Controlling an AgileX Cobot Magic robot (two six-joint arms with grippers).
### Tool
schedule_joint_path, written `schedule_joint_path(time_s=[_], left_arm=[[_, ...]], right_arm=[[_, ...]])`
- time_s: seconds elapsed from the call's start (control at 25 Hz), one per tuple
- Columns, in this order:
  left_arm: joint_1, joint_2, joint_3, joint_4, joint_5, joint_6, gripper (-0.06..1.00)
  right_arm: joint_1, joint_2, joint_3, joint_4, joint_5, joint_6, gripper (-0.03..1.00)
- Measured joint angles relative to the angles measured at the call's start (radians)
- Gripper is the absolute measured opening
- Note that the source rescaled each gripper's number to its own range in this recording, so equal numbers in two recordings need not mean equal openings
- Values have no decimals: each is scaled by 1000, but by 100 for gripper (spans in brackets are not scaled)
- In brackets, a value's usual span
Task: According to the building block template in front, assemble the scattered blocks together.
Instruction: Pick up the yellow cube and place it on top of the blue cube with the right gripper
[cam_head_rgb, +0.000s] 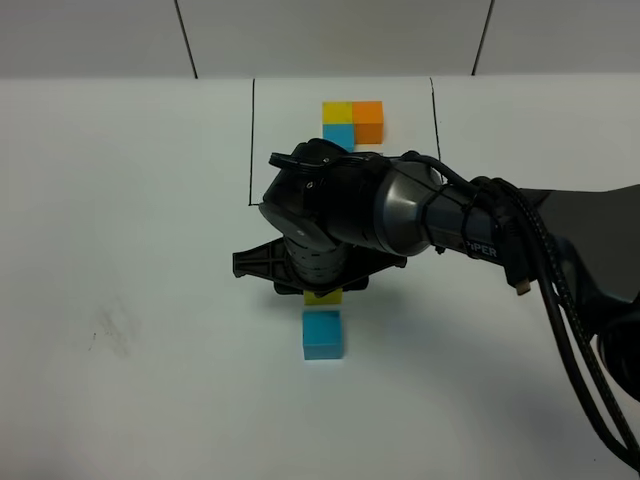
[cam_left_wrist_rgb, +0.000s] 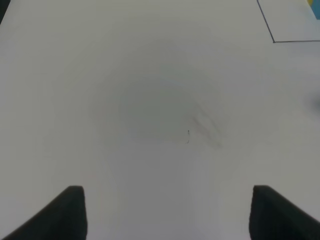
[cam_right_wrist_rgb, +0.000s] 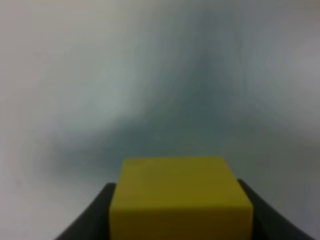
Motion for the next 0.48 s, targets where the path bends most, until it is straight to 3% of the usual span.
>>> schedule_joint_path(time_s=[0.48], left_arm=[[0,0,0,0,0,0,46]], right_arm=[[0,55,0,13,-16,-11,24]])
